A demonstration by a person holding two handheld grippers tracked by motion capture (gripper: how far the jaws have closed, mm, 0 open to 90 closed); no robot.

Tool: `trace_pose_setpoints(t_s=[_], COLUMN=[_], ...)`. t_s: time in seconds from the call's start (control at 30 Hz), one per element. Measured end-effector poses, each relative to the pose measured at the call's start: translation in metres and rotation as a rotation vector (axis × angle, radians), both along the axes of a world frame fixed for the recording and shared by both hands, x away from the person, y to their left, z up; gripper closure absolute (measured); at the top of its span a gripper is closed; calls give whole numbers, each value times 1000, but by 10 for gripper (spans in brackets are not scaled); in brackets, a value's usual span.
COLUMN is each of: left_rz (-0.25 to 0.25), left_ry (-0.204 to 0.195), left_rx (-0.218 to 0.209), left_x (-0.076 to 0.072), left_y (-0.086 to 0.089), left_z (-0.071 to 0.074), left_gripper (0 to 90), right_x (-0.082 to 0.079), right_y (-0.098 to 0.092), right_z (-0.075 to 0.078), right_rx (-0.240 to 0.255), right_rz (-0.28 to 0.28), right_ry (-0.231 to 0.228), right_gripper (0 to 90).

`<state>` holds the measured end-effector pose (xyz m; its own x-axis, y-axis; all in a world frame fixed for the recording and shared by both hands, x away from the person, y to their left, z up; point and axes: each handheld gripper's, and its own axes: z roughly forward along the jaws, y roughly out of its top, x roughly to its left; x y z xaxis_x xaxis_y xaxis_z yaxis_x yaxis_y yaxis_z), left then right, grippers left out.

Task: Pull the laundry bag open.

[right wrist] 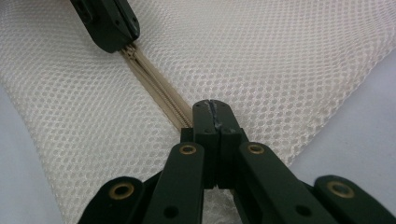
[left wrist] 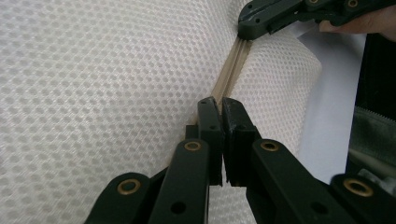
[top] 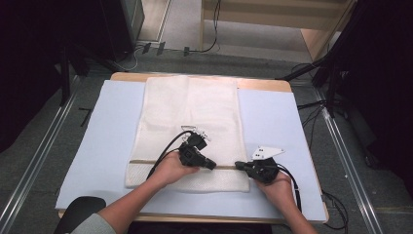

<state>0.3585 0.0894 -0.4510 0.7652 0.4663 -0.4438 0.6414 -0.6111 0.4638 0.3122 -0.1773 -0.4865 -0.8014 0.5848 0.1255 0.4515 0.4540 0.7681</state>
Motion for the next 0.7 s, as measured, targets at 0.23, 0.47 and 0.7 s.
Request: trace_pose_setpoints(t_s=[0.23,0.47,0.7], left_rz=[6,12,19], left_ry=[11,15,18], left_rx=[-7,3,3], left_x=[1,4,3], left_y=[9,19,25], left_z=[2,4,5], left_gripper=[890,890,890], right_x=[1,1,1], right_y=[0,-1,-1], right_z=[0,0,0], right_rx=[5,13,11], right_rz=[1,-1,1], right_ry=[3,13,12], right_gripper=[900,900,900])
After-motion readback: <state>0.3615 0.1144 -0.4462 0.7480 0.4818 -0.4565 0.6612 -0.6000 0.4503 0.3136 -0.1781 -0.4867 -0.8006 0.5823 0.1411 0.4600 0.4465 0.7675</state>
